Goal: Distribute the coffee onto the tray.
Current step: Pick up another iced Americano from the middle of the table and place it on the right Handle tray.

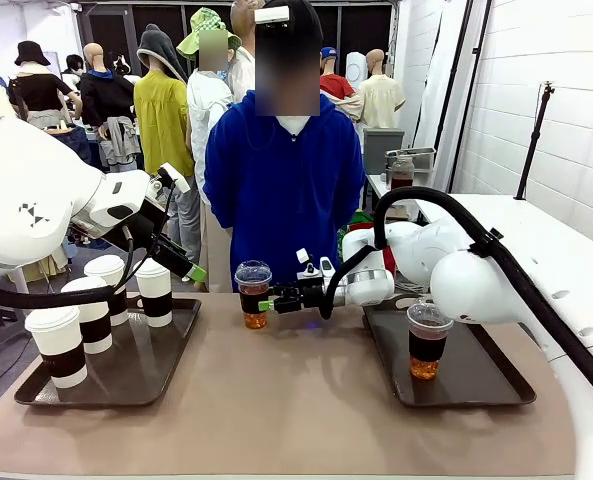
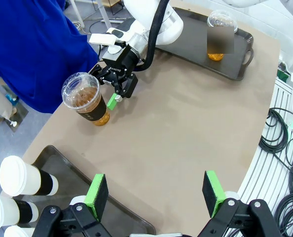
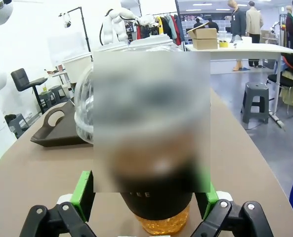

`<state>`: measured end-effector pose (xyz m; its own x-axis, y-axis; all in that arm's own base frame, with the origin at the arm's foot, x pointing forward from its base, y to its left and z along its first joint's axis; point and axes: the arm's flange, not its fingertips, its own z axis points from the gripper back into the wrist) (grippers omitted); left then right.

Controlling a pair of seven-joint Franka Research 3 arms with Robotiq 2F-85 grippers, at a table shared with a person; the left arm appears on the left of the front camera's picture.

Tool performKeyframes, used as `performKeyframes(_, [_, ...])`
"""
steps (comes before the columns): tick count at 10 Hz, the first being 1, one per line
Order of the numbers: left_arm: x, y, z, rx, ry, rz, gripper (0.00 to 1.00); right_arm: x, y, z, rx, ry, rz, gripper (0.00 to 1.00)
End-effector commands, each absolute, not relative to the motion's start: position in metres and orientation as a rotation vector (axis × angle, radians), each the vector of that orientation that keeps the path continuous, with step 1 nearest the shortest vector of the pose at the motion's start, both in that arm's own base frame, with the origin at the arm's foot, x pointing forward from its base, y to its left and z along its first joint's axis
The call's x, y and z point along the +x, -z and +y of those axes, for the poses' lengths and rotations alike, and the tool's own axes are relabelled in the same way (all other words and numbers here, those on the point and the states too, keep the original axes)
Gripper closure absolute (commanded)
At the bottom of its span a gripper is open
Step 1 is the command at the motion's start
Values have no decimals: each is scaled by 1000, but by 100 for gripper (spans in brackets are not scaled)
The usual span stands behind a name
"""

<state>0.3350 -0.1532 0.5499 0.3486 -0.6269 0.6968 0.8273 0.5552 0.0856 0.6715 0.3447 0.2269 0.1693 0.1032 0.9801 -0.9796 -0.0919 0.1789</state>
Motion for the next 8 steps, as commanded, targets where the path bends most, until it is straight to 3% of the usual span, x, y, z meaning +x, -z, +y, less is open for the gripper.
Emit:
performKeyframes(1, [336, -549, -152, -307, 974, -756, 0, 681, -227, 362, 1287, -1204, -909, 0])
performKeyframes(7, [336, -549, -152, -307, 974, -756, 0, 684, -229, 384, 1313, -1202, -899, 0])
performKeyframes(8, [336, -549, -152, -307, 974, -756, 0, 684, -230, 386, 1323, -1194, -872, 17])
